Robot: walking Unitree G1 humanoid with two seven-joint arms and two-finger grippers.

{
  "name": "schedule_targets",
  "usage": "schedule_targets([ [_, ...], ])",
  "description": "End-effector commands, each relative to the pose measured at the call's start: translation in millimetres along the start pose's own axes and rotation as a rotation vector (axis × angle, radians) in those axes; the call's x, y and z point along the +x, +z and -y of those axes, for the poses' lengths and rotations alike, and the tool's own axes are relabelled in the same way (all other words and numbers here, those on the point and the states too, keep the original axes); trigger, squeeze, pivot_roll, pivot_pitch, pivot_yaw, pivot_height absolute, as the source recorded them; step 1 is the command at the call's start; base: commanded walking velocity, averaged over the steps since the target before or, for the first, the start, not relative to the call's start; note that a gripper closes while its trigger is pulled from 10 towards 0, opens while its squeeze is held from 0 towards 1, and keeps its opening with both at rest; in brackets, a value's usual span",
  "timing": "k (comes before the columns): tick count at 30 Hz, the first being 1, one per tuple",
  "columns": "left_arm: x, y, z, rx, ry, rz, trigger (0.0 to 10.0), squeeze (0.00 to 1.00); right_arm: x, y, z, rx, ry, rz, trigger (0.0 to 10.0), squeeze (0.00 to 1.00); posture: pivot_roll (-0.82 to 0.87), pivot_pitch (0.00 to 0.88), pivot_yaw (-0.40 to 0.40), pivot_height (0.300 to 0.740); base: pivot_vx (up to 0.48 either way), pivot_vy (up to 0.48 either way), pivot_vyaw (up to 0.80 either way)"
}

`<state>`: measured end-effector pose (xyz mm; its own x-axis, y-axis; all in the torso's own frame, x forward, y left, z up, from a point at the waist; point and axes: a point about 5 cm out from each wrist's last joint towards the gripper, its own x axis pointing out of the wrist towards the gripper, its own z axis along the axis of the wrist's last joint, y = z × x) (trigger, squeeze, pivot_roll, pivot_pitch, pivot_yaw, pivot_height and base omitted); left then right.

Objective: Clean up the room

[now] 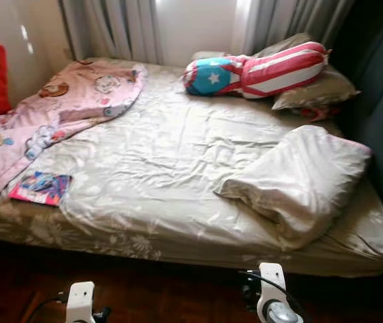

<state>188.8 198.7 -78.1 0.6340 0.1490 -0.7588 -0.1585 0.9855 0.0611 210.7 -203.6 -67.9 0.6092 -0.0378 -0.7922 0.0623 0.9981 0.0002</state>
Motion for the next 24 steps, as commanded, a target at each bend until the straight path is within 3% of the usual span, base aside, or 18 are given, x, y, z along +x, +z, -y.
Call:
schedule_targets([
  [1, -0.2, -1.9, 0.1, 0.008, -0.002, -0.012, 10.0, 0.0, -0.3, -1.7, 1.4, -0.001, -0.002, -0.012, 10.0, 0.0, -0.02, 0.001, -0.026, 0.719, 0.0, 0.0, -0.74],
  [6, -0.1, -1.2, -0.1, 0.015, -0.001, -0.008, 10.0, 0.0, -0.2, -1.6, 1.4, 0.0, -0.003, -0.012, 10.0, 0.0, -0.02, 0.002, -0.026, 0.719, 0.0, -0.21, -0.74],
  [24, -0.1, -1.6, 0.0, -0.002, 0.004, -0.011, 10.0, 0.0, -0.2, -1.3, 1.5, 0.003, -0.005, -0.012, 10.0, 0.0, -0.02, 0.006, -0.027, 0.719, 0.0, 0.0, -0.74],
])
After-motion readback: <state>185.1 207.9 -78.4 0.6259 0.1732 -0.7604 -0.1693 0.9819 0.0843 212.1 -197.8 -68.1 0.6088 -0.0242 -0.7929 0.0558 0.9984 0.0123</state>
